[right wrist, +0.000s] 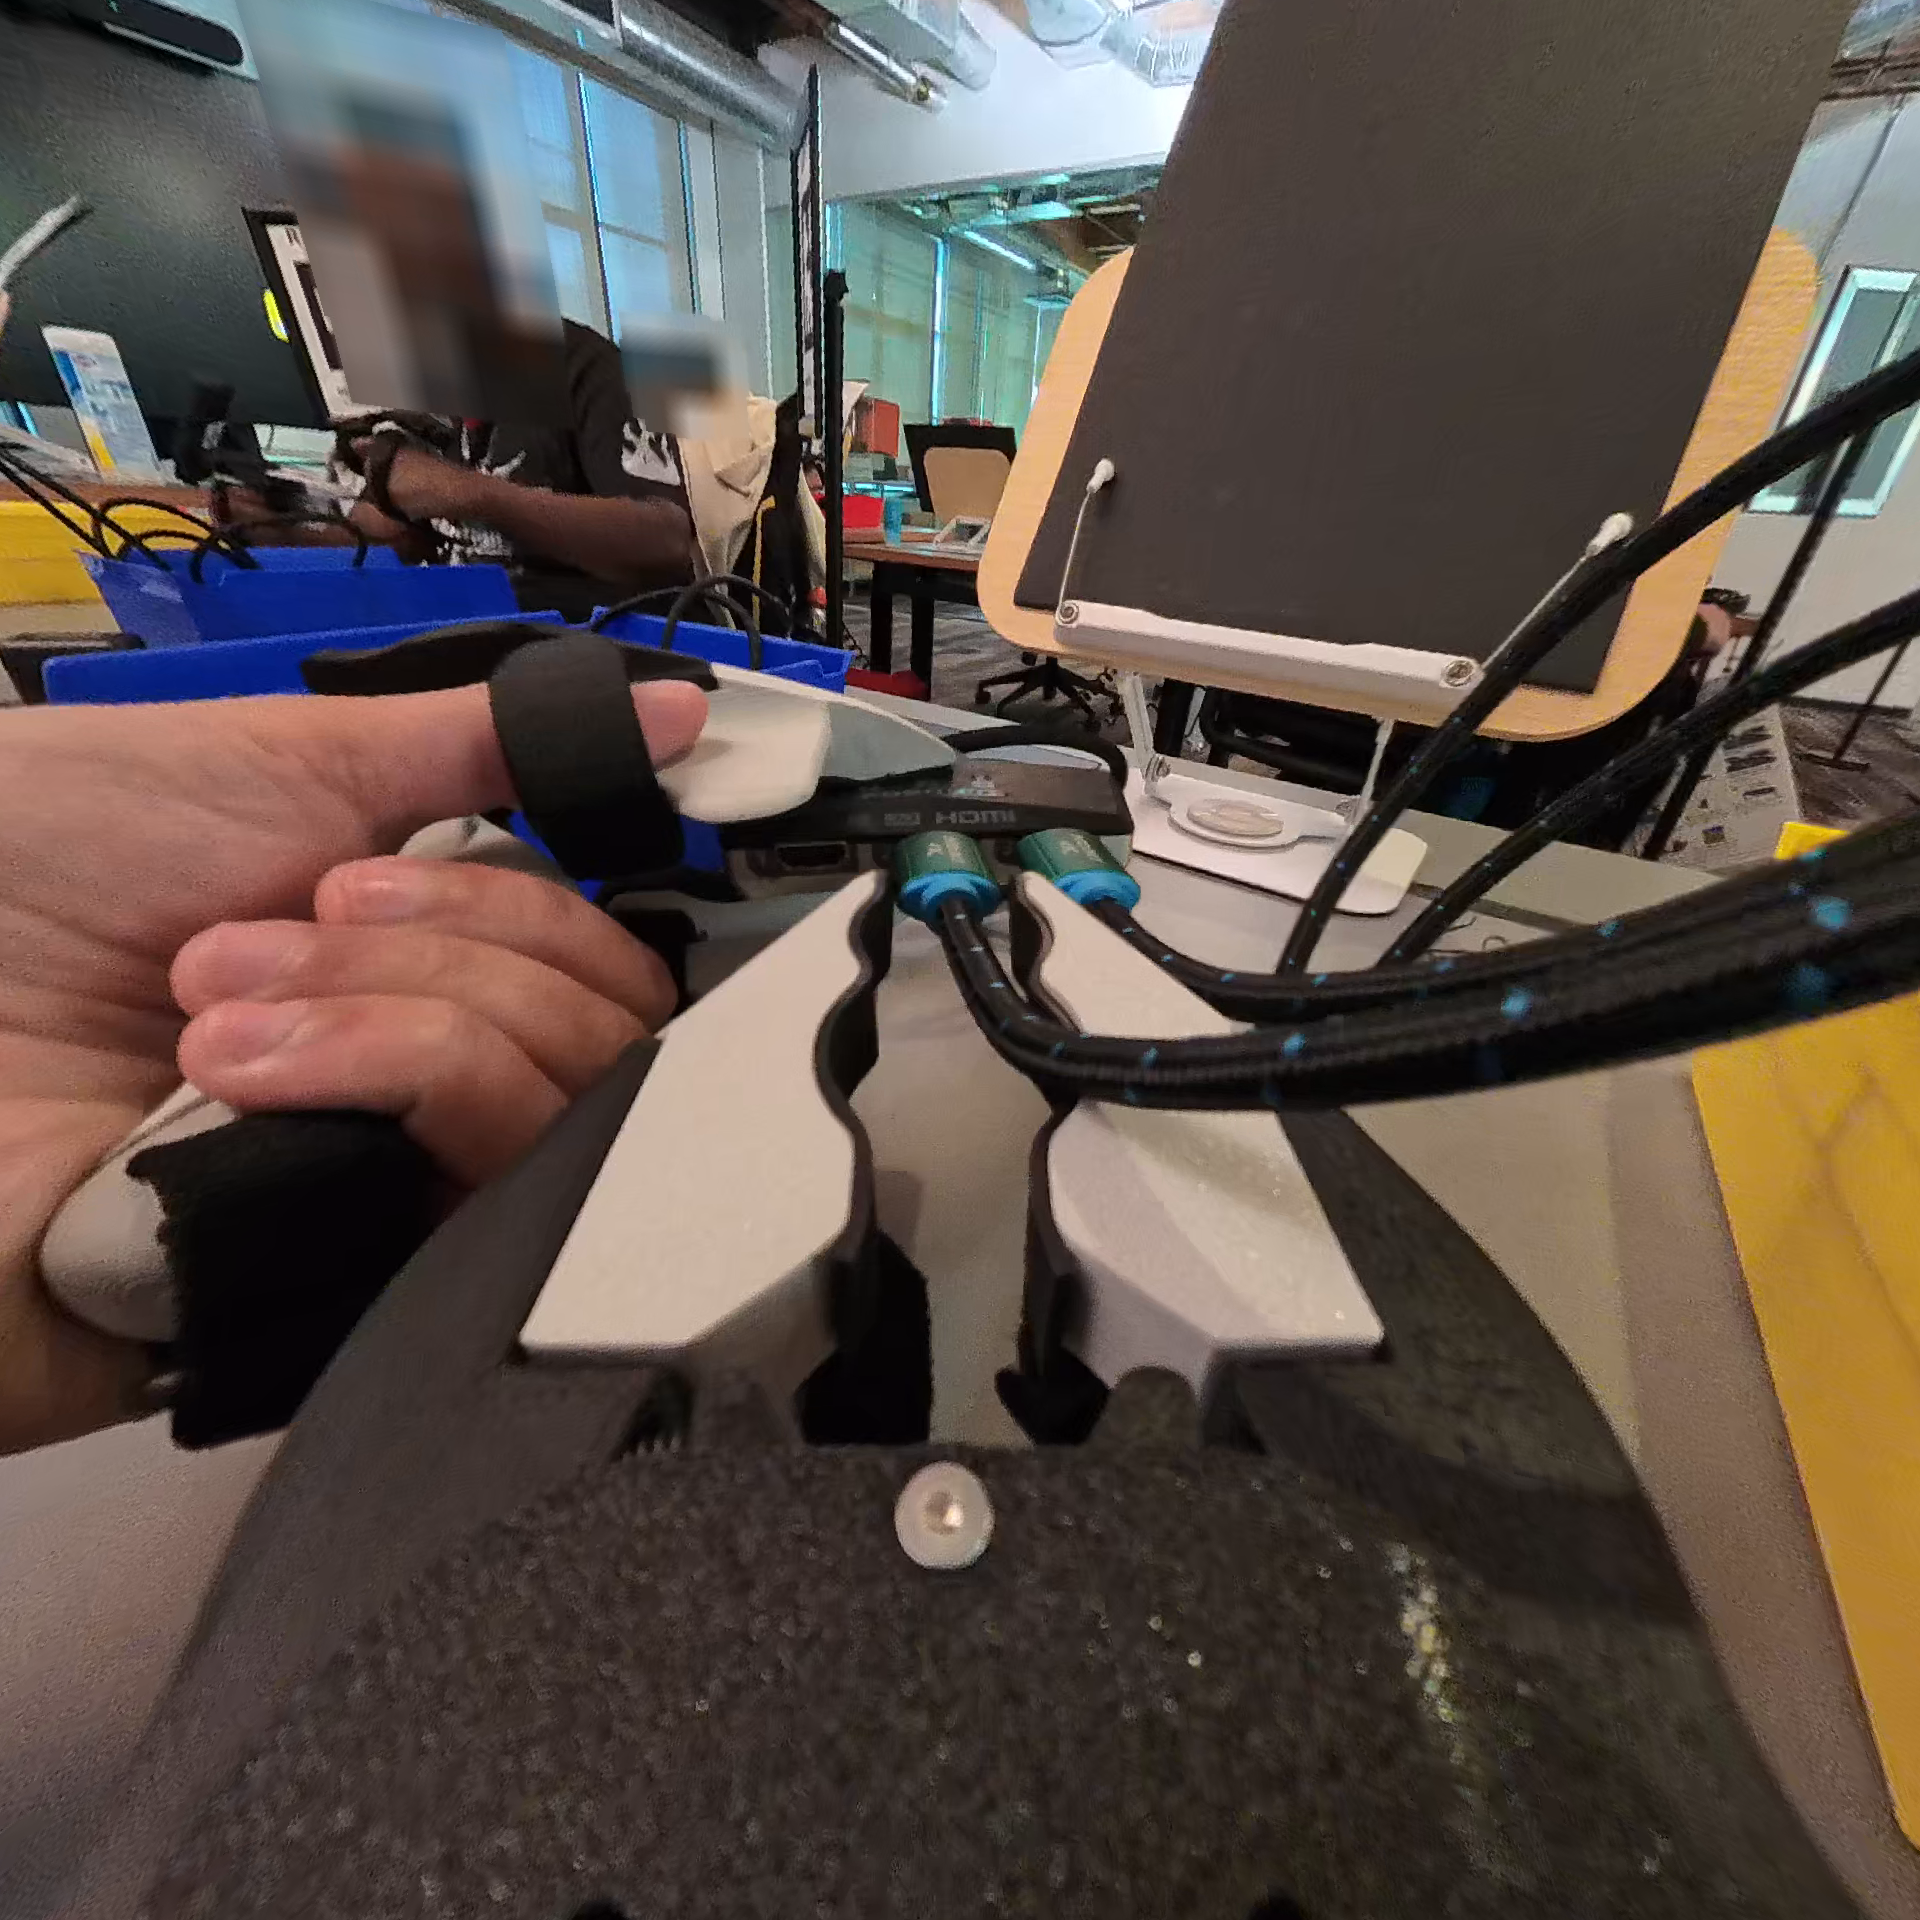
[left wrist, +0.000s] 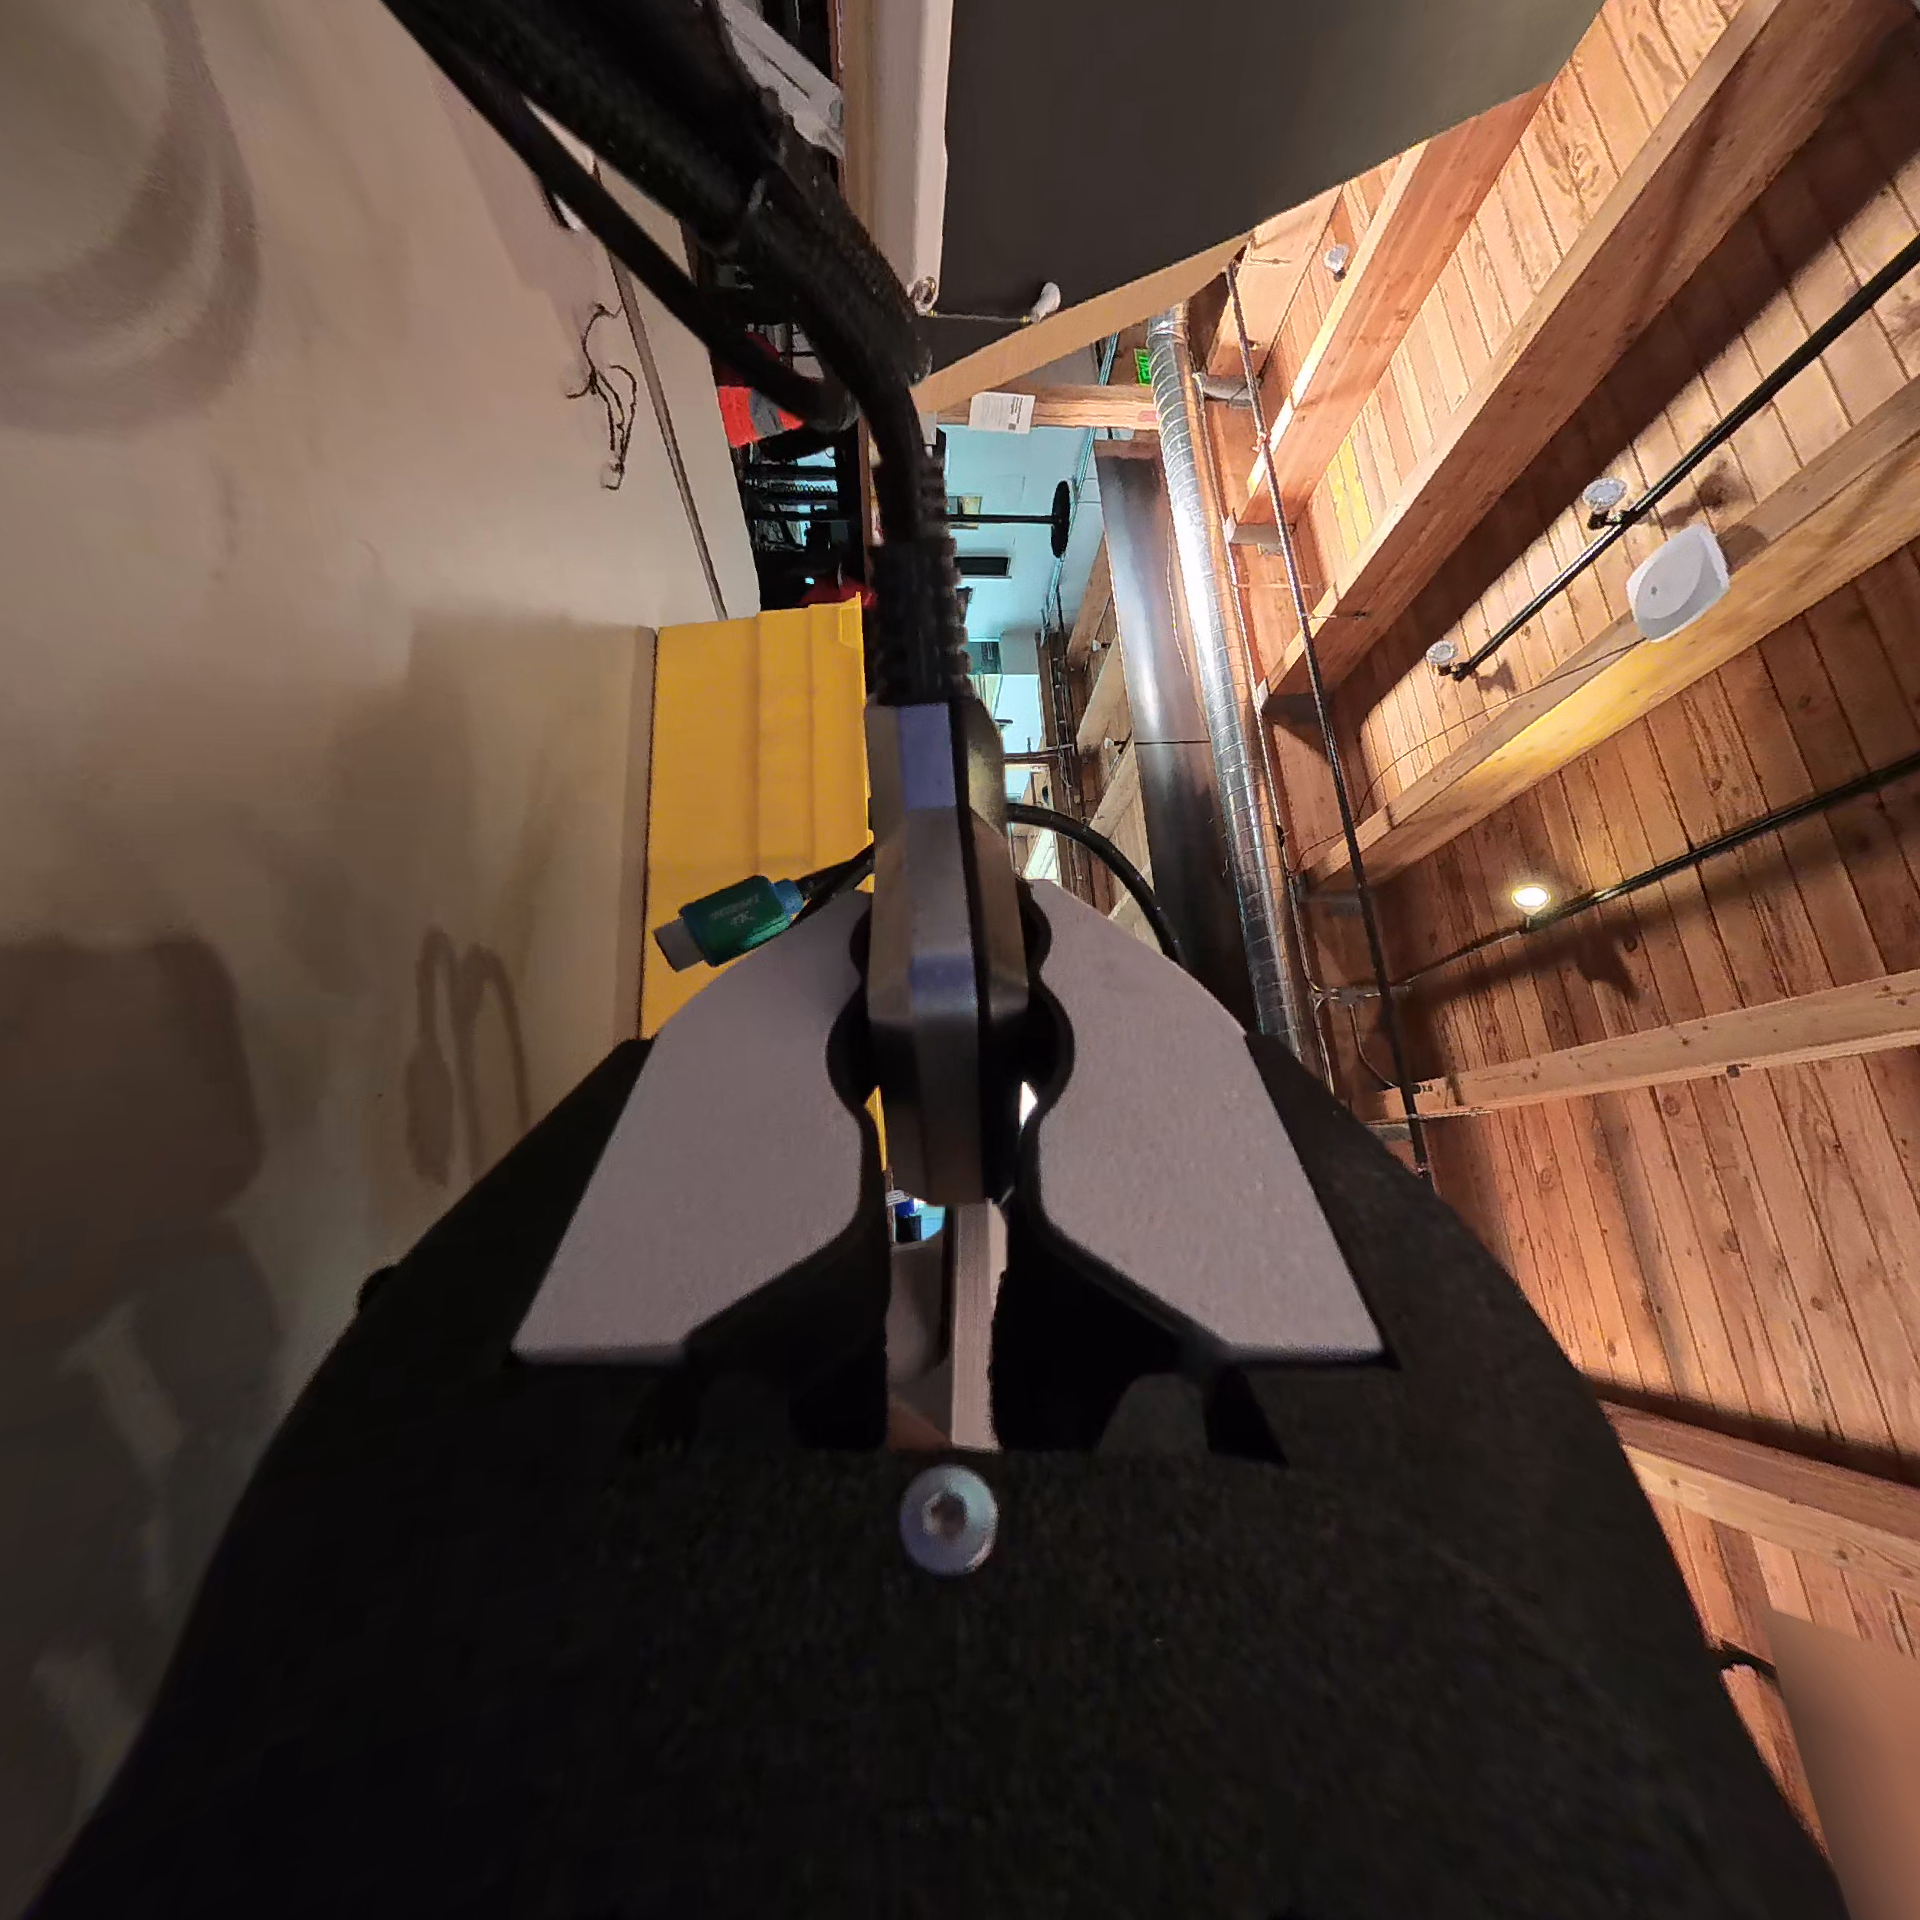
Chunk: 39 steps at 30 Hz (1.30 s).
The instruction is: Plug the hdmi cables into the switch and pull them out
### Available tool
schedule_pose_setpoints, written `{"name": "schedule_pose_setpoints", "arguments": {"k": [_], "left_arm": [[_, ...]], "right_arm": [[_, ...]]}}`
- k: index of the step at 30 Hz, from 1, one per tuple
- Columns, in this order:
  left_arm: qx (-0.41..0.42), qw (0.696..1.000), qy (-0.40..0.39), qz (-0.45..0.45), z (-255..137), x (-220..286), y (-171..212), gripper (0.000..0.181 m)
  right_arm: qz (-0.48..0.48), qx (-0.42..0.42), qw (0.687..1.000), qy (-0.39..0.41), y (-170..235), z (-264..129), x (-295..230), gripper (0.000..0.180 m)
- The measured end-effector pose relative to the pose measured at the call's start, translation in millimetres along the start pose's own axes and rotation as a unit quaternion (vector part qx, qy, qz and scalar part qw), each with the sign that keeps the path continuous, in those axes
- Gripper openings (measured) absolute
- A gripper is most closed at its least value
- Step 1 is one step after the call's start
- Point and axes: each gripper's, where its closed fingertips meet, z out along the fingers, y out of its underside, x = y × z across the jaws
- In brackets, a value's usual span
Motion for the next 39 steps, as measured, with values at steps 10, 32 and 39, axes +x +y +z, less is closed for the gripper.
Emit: {"name": "schedule_pose_setpoints", "arguments": {"k": [10,32,39], "left_arm": [[-0.094,0.992,0.005,0.08,5,-5,13,0.029],[-0.238,0.711,-0.143,0.646,-27,-44,7,0.05],[-0.176,0.703,-0.168,0.668,-38,-49,-5,0.047]], "right_arm": [[0.021,-0.04,0.999,-0.003,3,-1,9,0.02],[0.058,-0.118,0.99,-0.044,32,-3,10,0.019],[0.133,-0.129,0.982,-0.036,42,2,-3,0.019]]}}
